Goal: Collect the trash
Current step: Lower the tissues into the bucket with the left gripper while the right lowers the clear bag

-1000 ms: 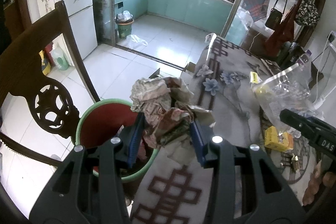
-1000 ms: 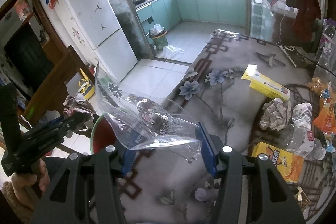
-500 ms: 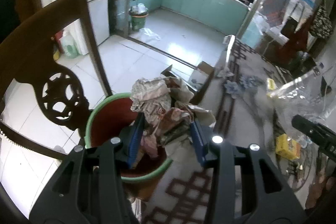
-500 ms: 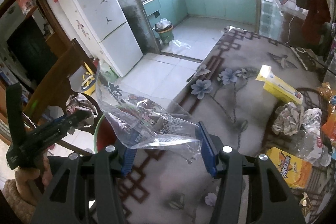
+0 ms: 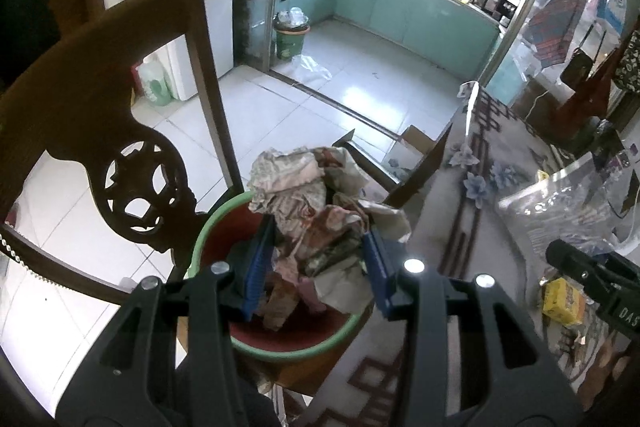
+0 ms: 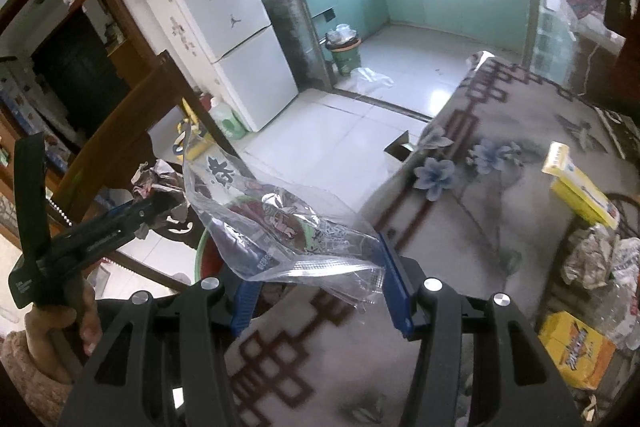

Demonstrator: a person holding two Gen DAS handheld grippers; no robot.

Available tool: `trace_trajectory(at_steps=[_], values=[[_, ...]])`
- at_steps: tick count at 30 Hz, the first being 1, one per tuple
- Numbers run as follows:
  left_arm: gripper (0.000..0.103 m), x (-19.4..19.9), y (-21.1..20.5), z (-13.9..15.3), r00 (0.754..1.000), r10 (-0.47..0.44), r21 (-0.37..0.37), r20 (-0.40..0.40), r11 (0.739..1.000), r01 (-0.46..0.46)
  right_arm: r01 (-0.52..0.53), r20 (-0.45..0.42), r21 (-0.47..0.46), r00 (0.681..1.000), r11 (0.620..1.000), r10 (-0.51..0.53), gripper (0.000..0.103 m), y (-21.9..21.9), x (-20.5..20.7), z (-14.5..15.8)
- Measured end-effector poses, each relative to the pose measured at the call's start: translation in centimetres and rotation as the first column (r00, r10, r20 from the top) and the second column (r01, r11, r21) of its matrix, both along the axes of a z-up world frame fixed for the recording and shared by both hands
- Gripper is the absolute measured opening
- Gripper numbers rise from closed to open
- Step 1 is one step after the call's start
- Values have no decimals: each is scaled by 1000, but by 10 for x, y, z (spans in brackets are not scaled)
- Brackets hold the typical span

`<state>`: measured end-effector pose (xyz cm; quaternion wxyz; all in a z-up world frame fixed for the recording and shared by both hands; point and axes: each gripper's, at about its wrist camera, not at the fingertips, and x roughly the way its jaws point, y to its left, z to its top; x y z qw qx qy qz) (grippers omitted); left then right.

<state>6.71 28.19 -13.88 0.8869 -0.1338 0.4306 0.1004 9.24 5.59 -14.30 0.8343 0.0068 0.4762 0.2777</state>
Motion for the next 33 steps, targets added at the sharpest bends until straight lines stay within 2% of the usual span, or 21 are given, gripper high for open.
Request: trace_trajectory(at_steps=[9,17,22,26,33], values=[[42,14,17,-20,999,30,-10,-32,999,-31,-32,-81,-9,996,999,31,52,28,17,-33],[42,16,41,-49,990,111,-144,-84,982,-122,-140,-146,-101,981,985,124,52,65,38,-72],[42,6,46,-56,985,136,-147,-102,978,-150,-233,-173,-159,963,959,205,52,95,46,-96],[42,-8,57,-64,976,177,-171,-124,965,-196,-267,-185,-170,954,949,235,52,111,50,-111],[42,-16,62,-64,974,192,-184,-119,960,-211,-276,-182,-173,952,945,245,53,122,51,-115]])
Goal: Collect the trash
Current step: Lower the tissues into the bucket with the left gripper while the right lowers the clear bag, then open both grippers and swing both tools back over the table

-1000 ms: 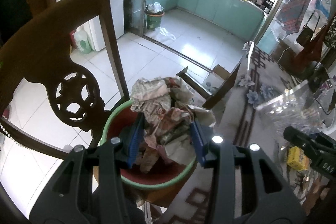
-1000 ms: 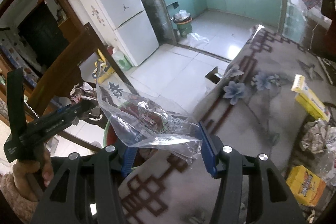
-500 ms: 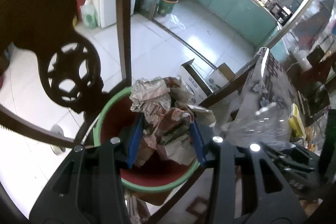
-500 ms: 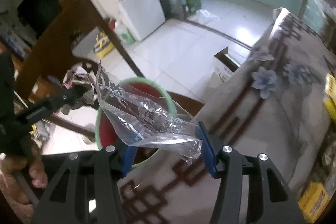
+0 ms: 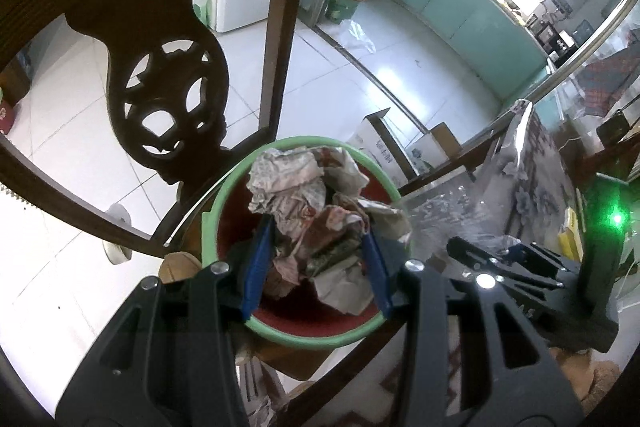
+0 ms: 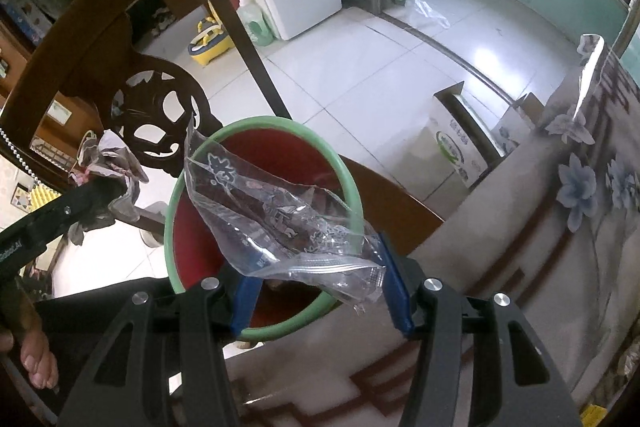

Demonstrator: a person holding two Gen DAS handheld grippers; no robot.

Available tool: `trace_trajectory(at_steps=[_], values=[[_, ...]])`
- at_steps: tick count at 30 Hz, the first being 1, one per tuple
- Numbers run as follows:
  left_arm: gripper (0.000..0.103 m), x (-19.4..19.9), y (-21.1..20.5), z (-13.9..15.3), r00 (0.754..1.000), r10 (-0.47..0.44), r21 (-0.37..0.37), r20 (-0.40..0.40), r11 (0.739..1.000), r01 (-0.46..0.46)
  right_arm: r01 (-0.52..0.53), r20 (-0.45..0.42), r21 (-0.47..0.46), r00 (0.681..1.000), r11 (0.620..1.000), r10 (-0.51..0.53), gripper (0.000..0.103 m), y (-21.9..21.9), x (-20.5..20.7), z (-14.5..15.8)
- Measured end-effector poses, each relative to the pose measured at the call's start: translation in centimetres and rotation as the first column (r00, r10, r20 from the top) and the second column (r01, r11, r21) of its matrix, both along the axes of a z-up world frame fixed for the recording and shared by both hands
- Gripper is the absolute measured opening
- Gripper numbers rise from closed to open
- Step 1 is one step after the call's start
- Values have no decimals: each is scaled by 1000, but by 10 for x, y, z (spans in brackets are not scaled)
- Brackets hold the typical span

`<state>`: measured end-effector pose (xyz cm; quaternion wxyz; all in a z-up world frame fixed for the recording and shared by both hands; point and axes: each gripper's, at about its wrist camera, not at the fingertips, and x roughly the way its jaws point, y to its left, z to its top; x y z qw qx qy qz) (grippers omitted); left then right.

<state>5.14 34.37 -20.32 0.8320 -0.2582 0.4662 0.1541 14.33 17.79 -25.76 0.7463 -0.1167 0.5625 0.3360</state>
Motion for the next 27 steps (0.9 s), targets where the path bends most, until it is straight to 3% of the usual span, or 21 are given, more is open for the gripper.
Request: trace_trajectory(at_steps=[2,4,5,6,8,17,27], values=[[42,3,-2,1,1000,-10,-4,8,1000,10,-2,15,-1,1000,1000,2,56,0,-1,4],[42,8,-5,2,1000,-20,-4,18,1000,20,11,31,0,999,1000,-11,78,-3,-1,8],[48,10,-6,2,999,-22,-3,25,1000,22,24,42,2,999,1000,-24,81,-7,0,12],[63,12,-8,3,999,-21,-2,31,1000,21,35,50,3,998,999,-35,83,-10,-1,15],[76,13,-9,5,999,-16,4,47,1000,16,66,54,9,996,998,-67,84,-22,-1,23],[78,21,-26,17,996,-29,66,89,998,23,224,100,77,968,972,-231,84,-123,-41,76],[80,19,-81,35,981,-90,128,170,989,68,432,105,73,893,899,-438,84,-258,-130,96]])
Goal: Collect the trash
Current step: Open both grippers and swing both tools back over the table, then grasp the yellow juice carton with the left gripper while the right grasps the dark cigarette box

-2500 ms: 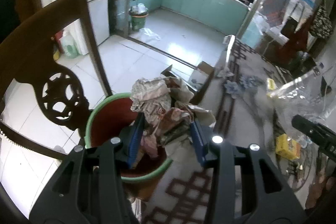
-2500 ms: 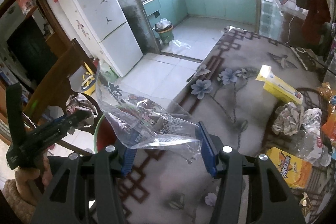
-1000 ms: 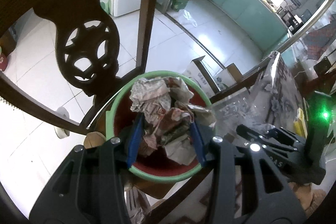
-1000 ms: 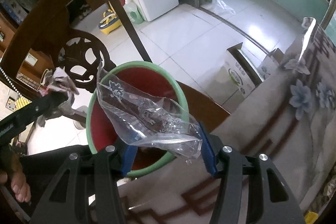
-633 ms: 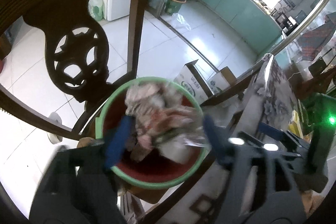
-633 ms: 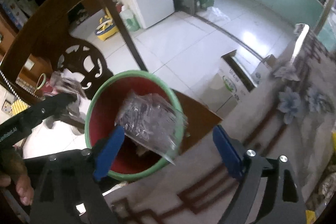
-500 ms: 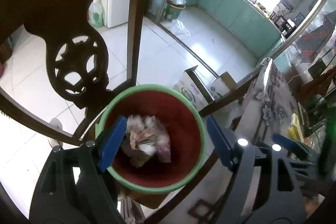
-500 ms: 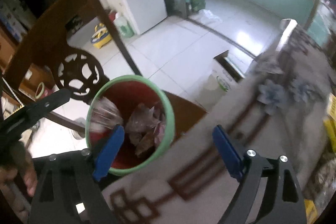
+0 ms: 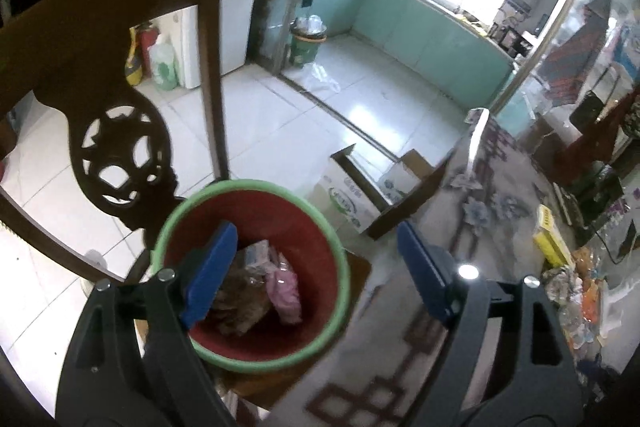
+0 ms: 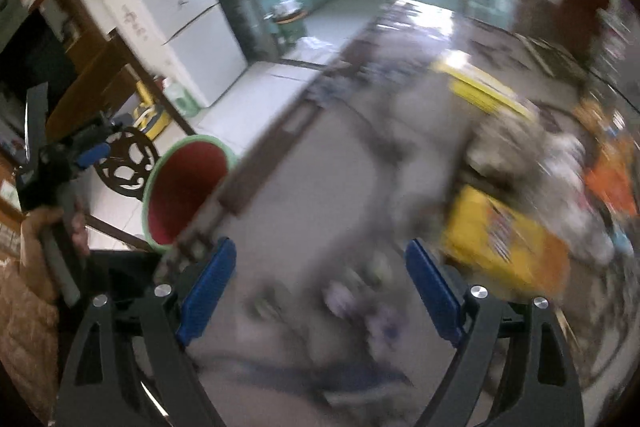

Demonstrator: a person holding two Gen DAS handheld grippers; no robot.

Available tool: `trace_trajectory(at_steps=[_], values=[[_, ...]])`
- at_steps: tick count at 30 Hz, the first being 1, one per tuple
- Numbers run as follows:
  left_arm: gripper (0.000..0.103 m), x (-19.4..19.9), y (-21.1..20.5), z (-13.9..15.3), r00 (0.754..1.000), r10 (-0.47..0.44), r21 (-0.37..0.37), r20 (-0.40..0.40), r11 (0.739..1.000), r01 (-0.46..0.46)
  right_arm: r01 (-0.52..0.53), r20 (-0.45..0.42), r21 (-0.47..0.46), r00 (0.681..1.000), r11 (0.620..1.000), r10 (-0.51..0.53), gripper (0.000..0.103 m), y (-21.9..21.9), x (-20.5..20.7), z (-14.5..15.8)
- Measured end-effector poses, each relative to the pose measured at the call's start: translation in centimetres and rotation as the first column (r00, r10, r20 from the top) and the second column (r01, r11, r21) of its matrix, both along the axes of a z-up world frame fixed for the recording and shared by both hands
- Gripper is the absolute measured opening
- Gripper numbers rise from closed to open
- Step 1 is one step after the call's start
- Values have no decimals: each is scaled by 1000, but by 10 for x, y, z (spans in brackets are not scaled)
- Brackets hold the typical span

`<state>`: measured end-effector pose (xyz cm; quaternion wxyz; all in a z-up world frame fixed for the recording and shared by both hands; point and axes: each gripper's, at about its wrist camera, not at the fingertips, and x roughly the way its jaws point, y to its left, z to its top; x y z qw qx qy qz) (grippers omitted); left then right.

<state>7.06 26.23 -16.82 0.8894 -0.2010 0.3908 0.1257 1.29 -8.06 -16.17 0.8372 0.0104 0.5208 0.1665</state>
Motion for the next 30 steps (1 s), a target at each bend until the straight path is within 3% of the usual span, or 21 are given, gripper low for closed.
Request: trace_trajectory(at_steps=[4,10,13,16,22,24,26,28,29,30], values=[[82,-6,-44,3,998,-57,8,24,998,57,95,13,2,995,996,-95,84,-56,-23,6],[82,-35,-132,-10,968,-245,103,-56,963,250,217,21,-33,976,976,-217,88,-143,-39,8],[84,-44,-168,-8,927,-366,97,-75,923,373,249,-23,-121,967,961,-253,88,-185,-37,-11],[89,-48,-200,8,878,-475,141,-59,867,478,243,-106,-134,960,961,-258,88,-214,-31,-37],[94,-43,-242,25,792,-610,129,-2,786,605,186,-180,-150,960,971,-212,88,-221,-24,-71],[94,-37,-262,25,742,-670,186,-25,726,662,175,-196,-165,959,971,-206,88,-220,-22,-80],[94,-31,-286,25,675,-735,259,-63,641,723,179,-193,-167,958,970,-210,86,-222,-23,-84],[94,-24,-313,23,579,-808,314,-109,525,791,190,-198,-149,956,970,-217,67,-226,-24,-87],[94,-21,-319,20,551,-826,322,-119,493,809,197,-204,-137,954,971,-222,61,-228,-24,-89],[95,-16,-331,17,503,-854,332,-137,438,835,207,-213,-124,950,971,-229,48,-231,-25,-91]])
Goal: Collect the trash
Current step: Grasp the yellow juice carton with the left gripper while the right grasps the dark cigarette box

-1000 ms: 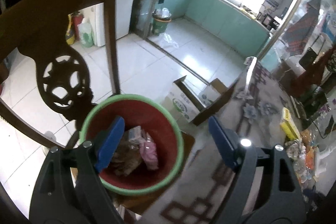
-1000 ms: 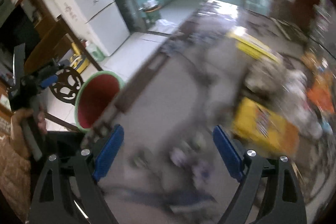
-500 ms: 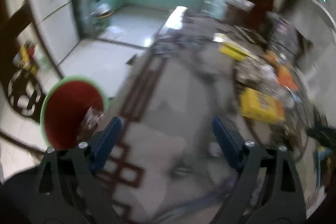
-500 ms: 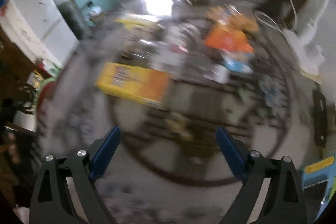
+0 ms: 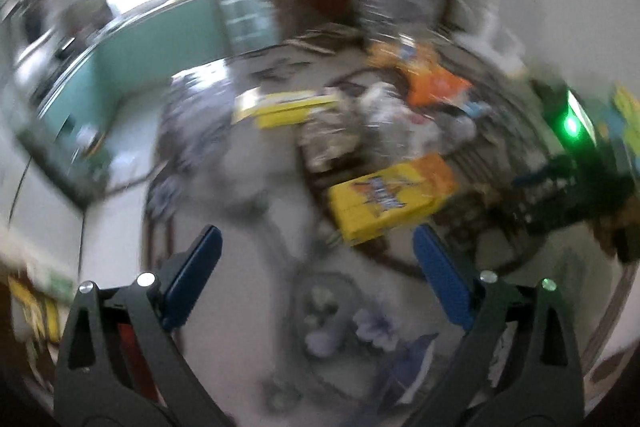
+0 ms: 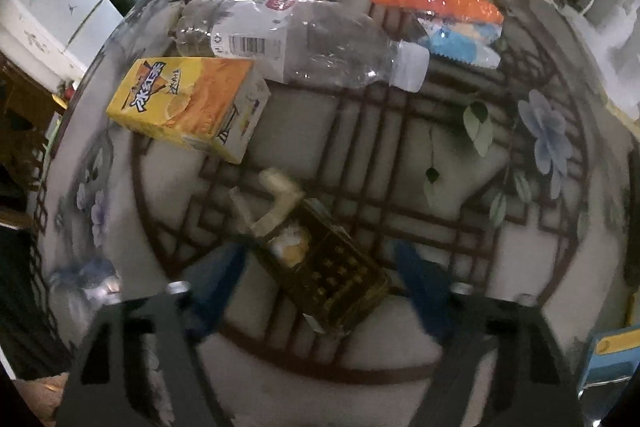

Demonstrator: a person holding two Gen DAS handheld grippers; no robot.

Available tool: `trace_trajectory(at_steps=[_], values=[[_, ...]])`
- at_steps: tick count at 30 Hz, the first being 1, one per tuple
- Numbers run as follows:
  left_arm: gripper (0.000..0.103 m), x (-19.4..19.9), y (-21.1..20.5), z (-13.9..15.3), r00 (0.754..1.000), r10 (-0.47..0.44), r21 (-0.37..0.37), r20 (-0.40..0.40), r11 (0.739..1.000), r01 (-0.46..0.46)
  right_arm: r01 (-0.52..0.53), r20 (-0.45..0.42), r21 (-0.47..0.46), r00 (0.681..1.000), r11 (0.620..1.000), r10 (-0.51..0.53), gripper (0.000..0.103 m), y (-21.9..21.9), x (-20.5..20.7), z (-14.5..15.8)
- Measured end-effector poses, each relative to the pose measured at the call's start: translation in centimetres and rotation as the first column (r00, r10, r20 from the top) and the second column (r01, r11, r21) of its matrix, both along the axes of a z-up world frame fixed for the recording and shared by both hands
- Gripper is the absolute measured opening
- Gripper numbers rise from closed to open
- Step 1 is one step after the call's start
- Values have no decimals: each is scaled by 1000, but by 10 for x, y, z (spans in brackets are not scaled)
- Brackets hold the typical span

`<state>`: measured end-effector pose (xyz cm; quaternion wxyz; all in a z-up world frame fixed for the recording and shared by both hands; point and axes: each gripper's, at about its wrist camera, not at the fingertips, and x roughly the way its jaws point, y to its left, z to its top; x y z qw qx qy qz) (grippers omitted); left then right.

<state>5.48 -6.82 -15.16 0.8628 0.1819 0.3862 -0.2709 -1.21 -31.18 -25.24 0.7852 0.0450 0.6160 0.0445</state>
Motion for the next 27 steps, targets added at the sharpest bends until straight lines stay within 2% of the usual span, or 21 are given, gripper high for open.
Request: trace_trajectory(at_steps=[1,4,8,12,16,19,22,25,27], values=[[95,5,-12,-6,998,-57,22,-6,998,57,7,4,9,1000,1000,-7,47,-2,0,1],[95,20,-38,-22,984,-171,71,-56,982,175,32,29,35,999,999,-33,38,-9,-6,6],[96,38,-62,-46,941,-306,125,-142,938,324,100,51,98,993,990,-105,38,-27,-9,16],[96,58,-77,-66,905,-371,155,-209,901,405,152,45,153,986,976,-161,39,-43,-7,18],[96,71,-91,-78,877,-414,166,-245,873,458,160,43,178,984,971,-170,40,-48,0,22],[96,73,-103,-91,843,-449,172,-295,843,510,158,33,193,985,968,-168,41,-46,9,19],[90,70,-108,-99,827,-468,149,-311,836,528,154,25,202,986,967,-162,41,-36,14,15],[79,67,-106,-100,835,-457,101,-307,857,506,154,28,209,986,966,-163,41,-25,24,14],[68,63,-103,-97,843,-442,63,-305,874,481,152,32,213,986,965,-163,41,-22,27,15]])
